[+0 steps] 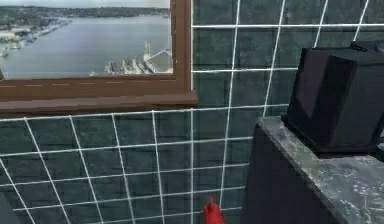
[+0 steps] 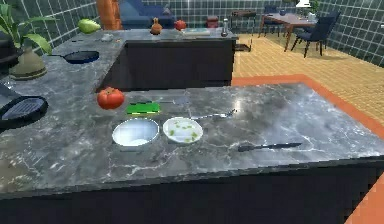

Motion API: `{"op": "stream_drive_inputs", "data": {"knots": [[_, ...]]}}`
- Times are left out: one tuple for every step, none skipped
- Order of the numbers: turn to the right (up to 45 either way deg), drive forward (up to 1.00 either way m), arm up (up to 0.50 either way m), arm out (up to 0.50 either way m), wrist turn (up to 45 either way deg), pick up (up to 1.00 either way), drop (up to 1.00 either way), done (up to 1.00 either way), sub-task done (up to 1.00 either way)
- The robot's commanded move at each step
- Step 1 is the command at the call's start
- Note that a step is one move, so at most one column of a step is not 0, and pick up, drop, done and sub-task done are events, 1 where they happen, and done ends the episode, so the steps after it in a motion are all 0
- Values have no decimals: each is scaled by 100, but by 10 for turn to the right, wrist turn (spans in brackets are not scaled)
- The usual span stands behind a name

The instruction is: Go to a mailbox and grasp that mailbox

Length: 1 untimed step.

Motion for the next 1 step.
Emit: {"op": "stream_drive_inputs", "data": {"knots": [[-450, 0, 0, 0, 0, 0, 0, 0, 0]]}}
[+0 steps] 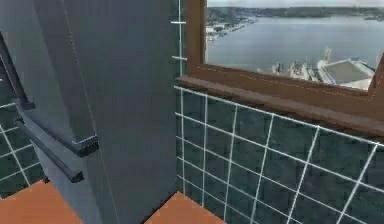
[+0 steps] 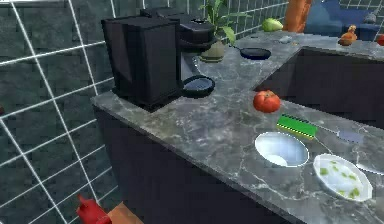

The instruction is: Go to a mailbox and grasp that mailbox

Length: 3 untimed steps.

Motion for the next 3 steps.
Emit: {"op": "stream_drive_inputs", "data": {"knots": [[-330, 0, 0, 0, 0, 0, 0, 0, 0], [0, 0, 34, 0, 0, 0, 0, 0, 0], [0, 0, 0, 44, 0, 0, 0, 0, 0]]}}
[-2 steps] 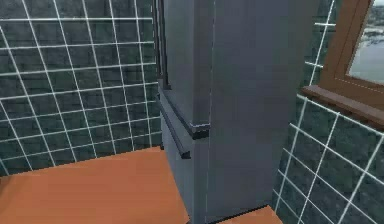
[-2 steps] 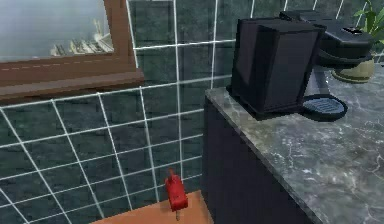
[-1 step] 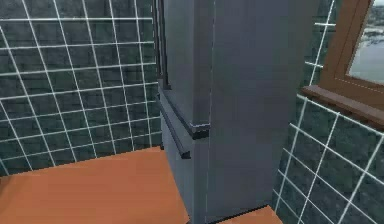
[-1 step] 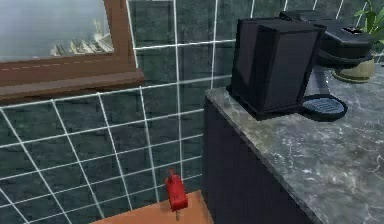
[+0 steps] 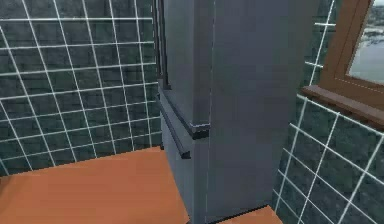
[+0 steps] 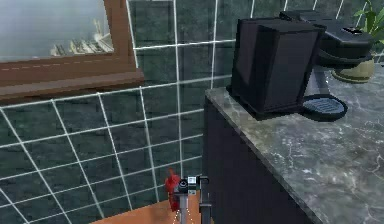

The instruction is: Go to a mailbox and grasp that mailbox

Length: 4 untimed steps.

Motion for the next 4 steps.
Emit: {"op": "stream_drive_inputs", "data": {"knots": [[0, 0, 0, 0, 450, 0, 0, 0, 0], [0, 0, 0, 0, 450, 0, 0, 0, 0], [0, 0, 0, 0, 450, 0, 0, 0, 0], [0, 0, 0, 0, 180, 0, 0, 0, 0]]}}
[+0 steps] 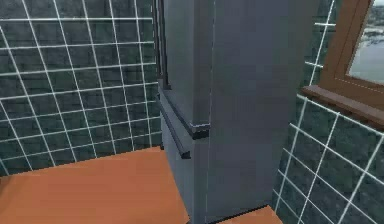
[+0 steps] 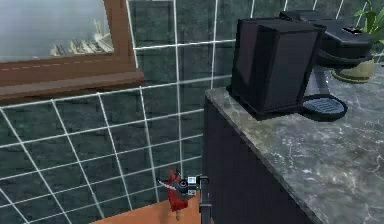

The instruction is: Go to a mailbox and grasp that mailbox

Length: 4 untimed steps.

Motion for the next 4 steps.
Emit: {"op": "stream_drive_inputs", "data": {"knots": [[0, 0, -30, 0, 0, 0, 0, 0, 0], [0, 0, 0, 0, 0, 100, 0, 0, 0], [0, 0, 10, 0, 0, 0, 0, 0, 0], [0, 0, 0, 0, 0, 0, 0, 100, 0]]}}
